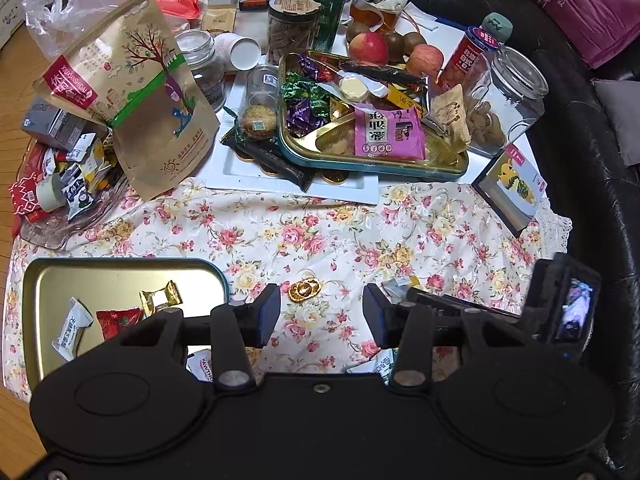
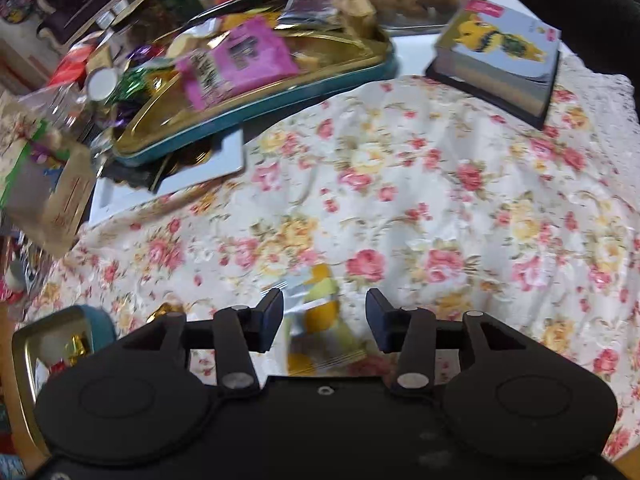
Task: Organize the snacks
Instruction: 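Reach the right tool to the yellow-silver packet on the cloth and grasp it, then grasp the brown packet with yellow label with the left tool while the right holds its packet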
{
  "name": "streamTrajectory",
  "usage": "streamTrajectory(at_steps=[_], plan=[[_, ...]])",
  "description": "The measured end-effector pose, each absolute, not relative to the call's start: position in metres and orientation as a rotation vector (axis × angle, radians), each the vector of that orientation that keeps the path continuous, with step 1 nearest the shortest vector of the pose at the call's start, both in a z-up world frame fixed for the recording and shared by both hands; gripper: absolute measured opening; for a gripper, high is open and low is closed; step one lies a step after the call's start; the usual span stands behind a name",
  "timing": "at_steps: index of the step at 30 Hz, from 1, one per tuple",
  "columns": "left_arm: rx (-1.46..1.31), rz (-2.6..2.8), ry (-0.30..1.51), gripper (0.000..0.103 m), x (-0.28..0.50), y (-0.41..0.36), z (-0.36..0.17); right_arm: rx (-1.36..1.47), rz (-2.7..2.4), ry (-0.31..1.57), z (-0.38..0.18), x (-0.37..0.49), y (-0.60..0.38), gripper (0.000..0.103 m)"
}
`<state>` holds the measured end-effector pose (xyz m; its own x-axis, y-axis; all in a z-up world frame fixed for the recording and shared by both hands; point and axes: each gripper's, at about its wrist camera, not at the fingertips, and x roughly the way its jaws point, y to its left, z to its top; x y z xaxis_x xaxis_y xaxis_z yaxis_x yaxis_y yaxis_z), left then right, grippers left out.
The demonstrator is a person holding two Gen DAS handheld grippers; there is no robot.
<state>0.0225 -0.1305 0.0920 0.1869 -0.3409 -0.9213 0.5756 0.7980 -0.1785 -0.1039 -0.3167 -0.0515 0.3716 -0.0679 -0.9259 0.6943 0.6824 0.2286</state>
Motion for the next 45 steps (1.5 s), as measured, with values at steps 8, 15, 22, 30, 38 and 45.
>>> streamTrajectory(at_steps=[8,15,22,30,38,45], plan=[[0.195,-0.643,1.232,0.053,0.029,-0.123,0.094,0.288,-0.472,1.17,-0.064,-0.062,-0.273,0.049],[0.185,-0.65,1.232,0.053,0.031,-0.12,0.096,0.374,-0.529,1.21,-0.08,-0.06,-0.282,0.05],[0.199,-0.657,1.233,0.053,0.026,-0.125,0.096,0.44,-0.564,1.186,-0.086,-0.067,-0.288,0.057],[0.214,-0.649,1.238,0.053,0.026,-0.127,0.092,0.411,-0.511,1.193,-0.092,-0.059,-0.279,0.083],[0.226,-0.657,1.231,0.053,0.025,-0.128,0.091,0.423,-0.571,1.154,-0.085,-0.066,-0.287,0.054],[0.246,-0.647,1.231,0.053,0.023,-0.129,0.088,0.444,-0.6,1.189,-0.083,-0.072,-0.289,0.044]])
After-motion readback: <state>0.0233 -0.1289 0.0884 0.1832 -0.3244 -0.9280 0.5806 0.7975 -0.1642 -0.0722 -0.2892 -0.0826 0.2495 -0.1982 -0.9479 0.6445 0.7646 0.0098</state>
